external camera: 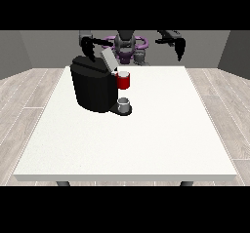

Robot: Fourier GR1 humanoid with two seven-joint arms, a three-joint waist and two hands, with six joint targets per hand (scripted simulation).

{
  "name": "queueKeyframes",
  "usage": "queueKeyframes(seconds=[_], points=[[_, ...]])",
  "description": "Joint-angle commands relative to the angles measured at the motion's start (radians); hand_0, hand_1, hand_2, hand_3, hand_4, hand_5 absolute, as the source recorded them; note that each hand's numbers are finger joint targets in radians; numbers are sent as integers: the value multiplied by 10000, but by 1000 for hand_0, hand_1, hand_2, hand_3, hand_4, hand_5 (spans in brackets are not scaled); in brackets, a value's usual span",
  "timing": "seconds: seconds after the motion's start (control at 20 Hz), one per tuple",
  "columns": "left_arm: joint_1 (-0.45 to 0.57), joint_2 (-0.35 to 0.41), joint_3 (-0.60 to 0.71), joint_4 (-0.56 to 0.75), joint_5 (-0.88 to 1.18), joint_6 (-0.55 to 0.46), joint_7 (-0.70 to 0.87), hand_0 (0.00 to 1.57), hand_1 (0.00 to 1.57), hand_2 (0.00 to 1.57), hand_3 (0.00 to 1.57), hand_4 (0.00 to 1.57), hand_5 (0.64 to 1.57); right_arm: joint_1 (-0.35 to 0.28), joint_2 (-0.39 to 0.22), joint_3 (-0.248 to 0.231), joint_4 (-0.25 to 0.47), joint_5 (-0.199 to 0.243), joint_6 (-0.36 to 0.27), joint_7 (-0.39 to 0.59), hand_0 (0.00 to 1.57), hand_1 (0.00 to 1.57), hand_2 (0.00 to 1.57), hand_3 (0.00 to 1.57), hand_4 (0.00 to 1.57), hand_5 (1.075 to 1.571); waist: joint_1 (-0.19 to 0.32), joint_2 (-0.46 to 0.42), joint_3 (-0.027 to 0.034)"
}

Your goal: Insert the coffee pod into the coffee machine and close the lid

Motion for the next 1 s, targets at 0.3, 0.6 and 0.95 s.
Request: queueKeyframes(seconds=[0.3, 0.6, 0.95], points=[[219, 27, -420, -1325, 206, 635, 945, 0, 0, 0, 0, 0, 1571, -948, -173, -3, 1194, 386, 310, -315, 0, 0, 0, 0, 0, 1571, -18, 253, 2], [312, 367, -64, -350, 90, 790, -294, 0, 0, 0, 0, 0, 1571, -1592, -35, 175, 792, 305, 539, 268, 0, 0, 0, 0, 0, 1571, -661, 610, -2], [319, 530, -220, -315, 118, 657, -664, 0, 0, 0, 0, 0, 1571, -2023, 363, 353, 1470, 962, -178, -439, 0, 0, 0, 0, 0, 1571, -182, 1163, -2]])
